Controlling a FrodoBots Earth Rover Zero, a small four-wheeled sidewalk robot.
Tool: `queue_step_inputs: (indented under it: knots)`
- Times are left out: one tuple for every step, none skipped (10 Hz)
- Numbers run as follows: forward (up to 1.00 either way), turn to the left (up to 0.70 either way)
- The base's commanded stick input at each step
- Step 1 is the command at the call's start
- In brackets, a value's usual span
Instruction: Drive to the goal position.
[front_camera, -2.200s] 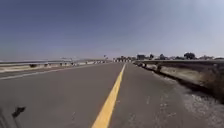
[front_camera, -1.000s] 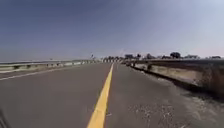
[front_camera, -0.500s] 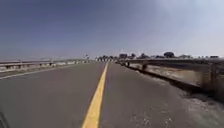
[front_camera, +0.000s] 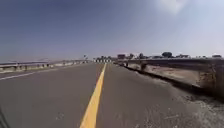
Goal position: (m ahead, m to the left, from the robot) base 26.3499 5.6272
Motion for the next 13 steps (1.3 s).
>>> queue_step_inputs:
  knots:
    - [0.30, 0.00]
    - [0.30, 0.00]
    - [0.30, 0.00]
    - [0.30, 0.00]
    - [0.30, 0.00]
    - [0.30, 0.00]
    - [0.30, 0.00]
    - [0.30, 0.00]
    - [0.30, 0.00]
    - [0.30, 0.00]
    - [0.30, 0.00]
    - [0.30, 0.00]
    - [0.30, 0.00]
